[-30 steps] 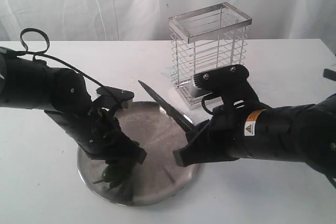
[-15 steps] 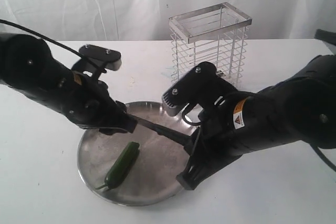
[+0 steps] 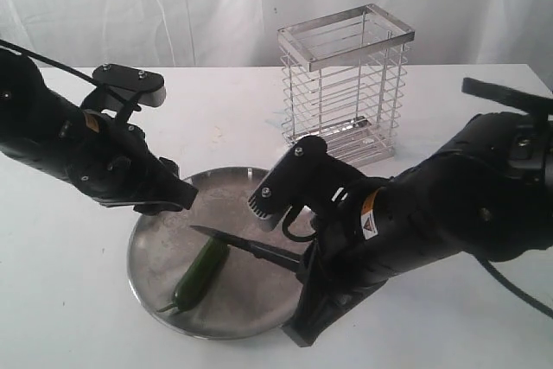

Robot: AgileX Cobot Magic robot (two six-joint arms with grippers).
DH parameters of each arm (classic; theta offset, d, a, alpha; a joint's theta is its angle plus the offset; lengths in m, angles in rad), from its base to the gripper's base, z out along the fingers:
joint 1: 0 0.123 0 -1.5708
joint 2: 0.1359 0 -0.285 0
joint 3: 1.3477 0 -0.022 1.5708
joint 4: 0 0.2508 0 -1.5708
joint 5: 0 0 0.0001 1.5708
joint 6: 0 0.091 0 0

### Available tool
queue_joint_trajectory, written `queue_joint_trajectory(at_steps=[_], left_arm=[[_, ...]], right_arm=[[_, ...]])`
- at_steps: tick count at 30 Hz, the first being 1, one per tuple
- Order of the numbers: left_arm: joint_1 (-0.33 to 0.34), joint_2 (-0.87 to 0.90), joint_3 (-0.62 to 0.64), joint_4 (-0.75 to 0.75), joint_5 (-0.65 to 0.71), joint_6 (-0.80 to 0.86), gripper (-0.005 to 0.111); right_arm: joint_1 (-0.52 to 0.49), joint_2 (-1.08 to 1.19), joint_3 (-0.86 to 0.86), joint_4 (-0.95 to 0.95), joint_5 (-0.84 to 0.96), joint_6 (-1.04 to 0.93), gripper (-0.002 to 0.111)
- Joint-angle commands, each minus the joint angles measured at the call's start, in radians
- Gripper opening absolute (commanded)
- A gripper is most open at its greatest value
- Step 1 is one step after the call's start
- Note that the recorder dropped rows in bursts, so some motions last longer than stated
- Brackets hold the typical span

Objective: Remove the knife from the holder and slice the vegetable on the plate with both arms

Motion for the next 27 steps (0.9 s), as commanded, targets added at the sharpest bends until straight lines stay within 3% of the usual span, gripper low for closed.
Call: queue_joint_trajectory(at_steps=[1, 27], left_arm=[[0.003, -0.007, 0.037, -0.002, -0.039, -0.007, 0.055], [0.003, -0.002, 0.046, -0.002, -0.041, -0.005, 0.055]], right_arm=[[0.017, 0.0, -0.005, -0.004, -0.039, -0.012, 0.0], [0.017, 0.075, -0.003, -0.117, -0.124, 0.082, 0.0]])
